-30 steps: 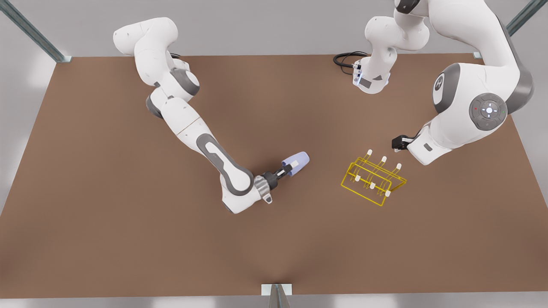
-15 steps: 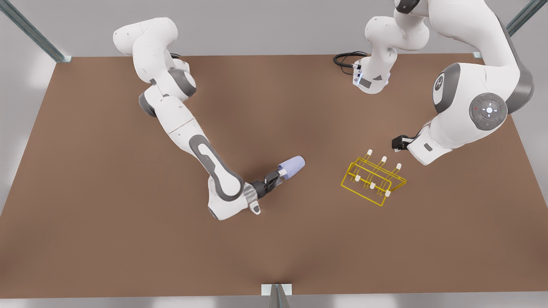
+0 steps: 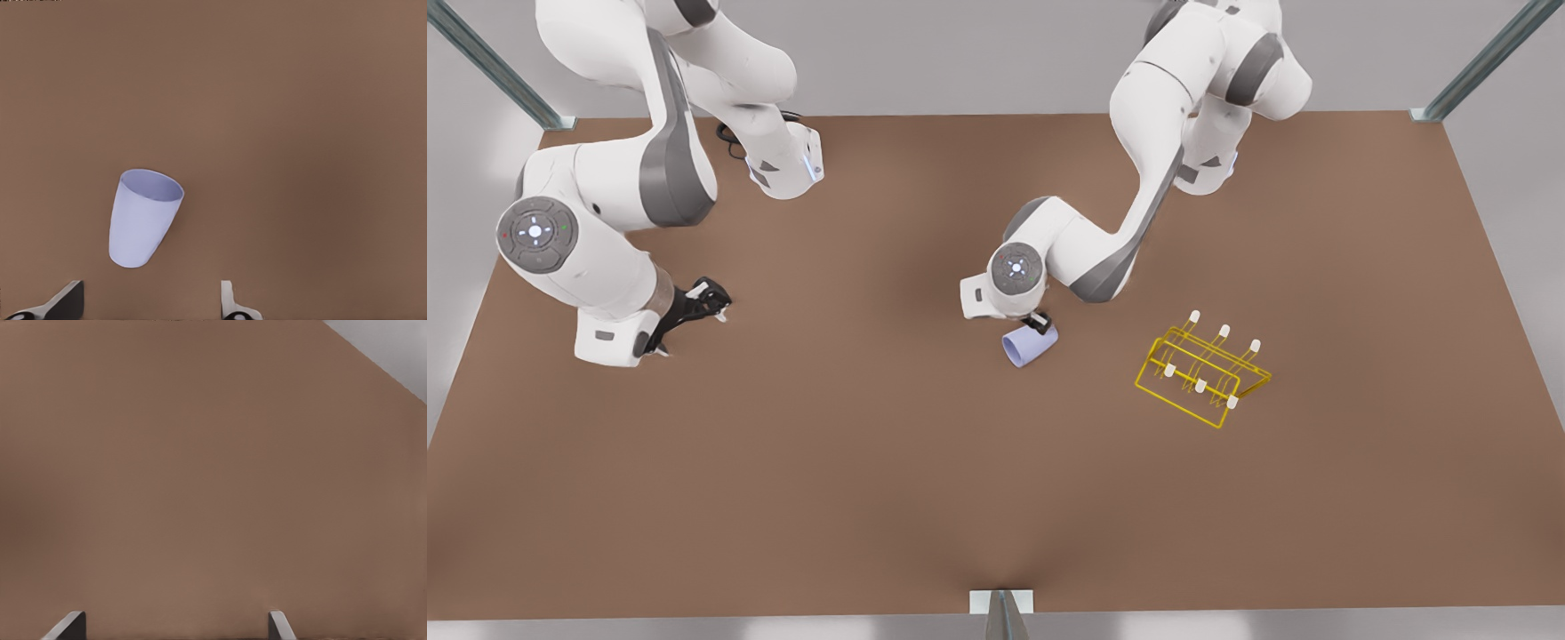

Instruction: Place the cup on the cup holder

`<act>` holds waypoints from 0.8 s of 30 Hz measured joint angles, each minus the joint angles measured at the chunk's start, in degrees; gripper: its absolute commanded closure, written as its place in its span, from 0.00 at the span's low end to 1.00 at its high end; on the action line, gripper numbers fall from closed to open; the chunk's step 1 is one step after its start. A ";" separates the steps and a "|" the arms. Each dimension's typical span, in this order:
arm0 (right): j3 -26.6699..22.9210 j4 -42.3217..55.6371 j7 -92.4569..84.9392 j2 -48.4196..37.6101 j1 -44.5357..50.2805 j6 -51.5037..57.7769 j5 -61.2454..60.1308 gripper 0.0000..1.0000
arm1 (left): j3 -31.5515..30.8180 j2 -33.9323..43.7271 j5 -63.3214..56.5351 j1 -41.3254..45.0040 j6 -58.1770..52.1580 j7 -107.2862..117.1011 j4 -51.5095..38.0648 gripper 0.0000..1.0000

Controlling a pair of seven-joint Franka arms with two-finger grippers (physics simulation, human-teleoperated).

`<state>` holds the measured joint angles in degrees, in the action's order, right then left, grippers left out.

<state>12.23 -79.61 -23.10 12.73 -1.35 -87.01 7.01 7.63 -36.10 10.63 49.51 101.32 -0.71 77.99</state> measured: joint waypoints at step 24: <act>-0.12 2.23 18.51 -0.01 -3.41 0.48 2.61 0.00 | -0.78 4.65 -9.54 2.97 41.89 -23.30 29.13 0.00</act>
<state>12.11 -77.37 -4.59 12.72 -4.77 -86.53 9.63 6.85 -31.45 1.09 52.47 143.20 -24.02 107.12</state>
